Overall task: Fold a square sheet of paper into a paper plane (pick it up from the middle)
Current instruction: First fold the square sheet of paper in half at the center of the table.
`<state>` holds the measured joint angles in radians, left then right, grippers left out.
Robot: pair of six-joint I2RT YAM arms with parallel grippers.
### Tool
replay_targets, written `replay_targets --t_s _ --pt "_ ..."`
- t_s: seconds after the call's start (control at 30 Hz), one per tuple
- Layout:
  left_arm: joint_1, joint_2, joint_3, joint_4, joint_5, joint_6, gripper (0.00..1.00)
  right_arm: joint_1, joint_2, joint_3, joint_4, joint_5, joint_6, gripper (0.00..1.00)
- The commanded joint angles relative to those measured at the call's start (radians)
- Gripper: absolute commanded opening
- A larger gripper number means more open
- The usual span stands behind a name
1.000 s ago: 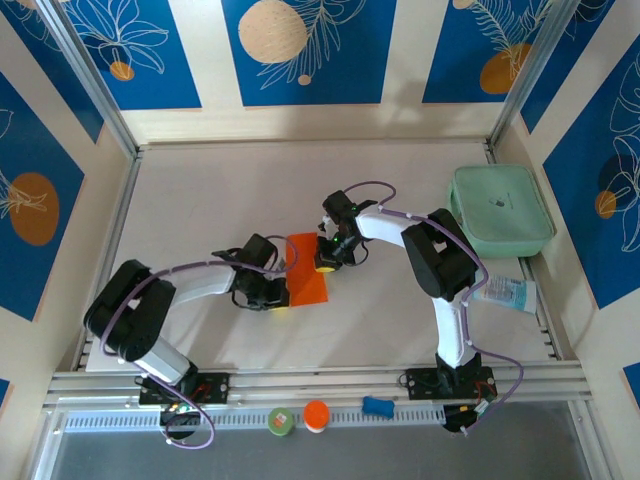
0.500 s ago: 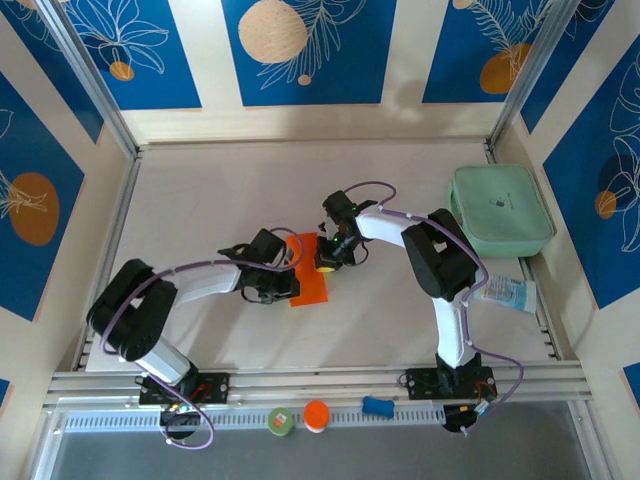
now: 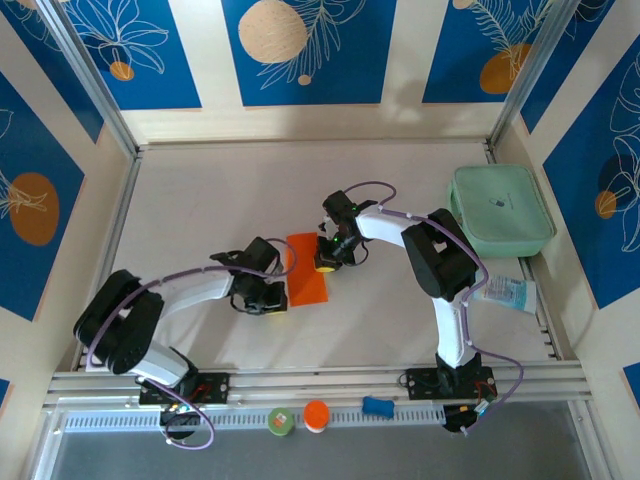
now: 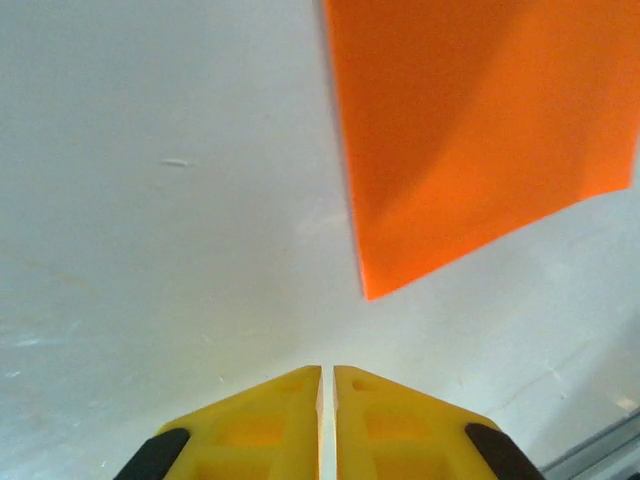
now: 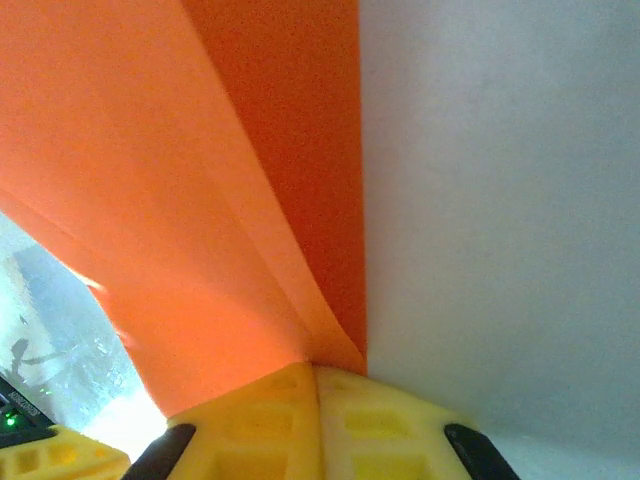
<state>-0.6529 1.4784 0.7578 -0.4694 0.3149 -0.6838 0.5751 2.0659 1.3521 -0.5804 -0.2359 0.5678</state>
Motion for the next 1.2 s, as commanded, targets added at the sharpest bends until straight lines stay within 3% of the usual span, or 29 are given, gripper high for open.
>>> replay_targets --t_s 0.0,0.33,0.63,1.17 --pt "0.021 -0.024 0.11 -0.024 -0.042 0.026 0.13 -0.017 0.134 -0.076 -0.062 0.257 0.005 0.07" --pt "0.093 0.205 0.229 0.194 -0.03 -0.033 0.12 -0.02 0.143 -0.068 -0.075 0.254 -0.001 0.07" --pt "0.118 0.291 0.22 0.359 0.068 -0.025 0.12 -0.022 0.148 -0.058 -0.085 0.252 -0.013 0.07" --pt "0.229 0.355 0.089 0.494 0.074 -0.021 0.12 -0.03 0.152 -0.079 -0.107 0.282 -0.034 0.07"
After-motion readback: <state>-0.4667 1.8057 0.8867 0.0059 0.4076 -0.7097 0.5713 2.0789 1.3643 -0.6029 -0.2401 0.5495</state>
